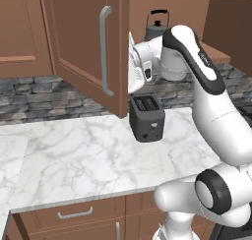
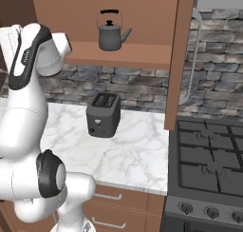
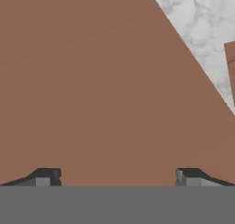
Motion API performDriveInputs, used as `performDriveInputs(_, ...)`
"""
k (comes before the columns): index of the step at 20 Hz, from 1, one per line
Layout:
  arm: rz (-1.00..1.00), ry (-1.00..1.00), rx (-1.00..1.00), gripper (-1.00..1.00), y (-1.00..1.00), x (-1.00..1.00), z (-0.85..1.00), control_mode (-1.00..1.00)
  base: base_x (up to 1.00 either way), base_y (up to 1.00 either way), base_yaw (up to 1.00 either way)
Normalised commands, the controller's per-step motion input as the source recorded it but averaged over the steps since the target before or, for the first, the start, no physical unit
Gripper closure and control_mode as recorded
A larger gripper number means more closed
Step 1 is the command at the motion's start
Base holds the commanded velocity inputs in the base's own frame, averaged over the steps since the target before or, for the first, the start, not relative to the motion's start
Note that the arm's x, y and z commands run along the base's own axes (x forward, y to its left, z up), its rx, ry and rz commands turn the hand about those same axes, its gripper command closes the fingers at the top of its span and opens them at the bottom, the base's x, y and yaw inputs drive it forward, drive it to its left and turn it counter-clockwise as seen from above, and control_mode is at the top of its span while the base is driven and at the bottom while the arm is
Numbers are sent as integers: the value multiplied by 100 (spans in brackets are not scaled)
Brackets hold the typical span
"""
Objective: Open the cabinet, pick the kettle from the cabinet, and place it in the sink.
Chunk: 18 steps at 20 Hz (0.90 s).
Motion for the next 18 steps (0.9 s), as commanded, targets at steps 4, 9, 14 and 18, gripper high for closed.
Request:
performDriveInputs(4, 28, 3, 0, -100, 65, -1, -12, -100, 0, 0, 0)
performDriveInputs(9, 17, 3, 0, -100, 71, 0, -12, -100, 0, 0, 0)
performDriveInputs(14, 2, 0, 0, -100, 73, 2, -13, -100, 0, 0, 0)
performDriveInputs(18, -4, -3, 0, -100, 36, 8, -11, -100, 0, 0, 0)
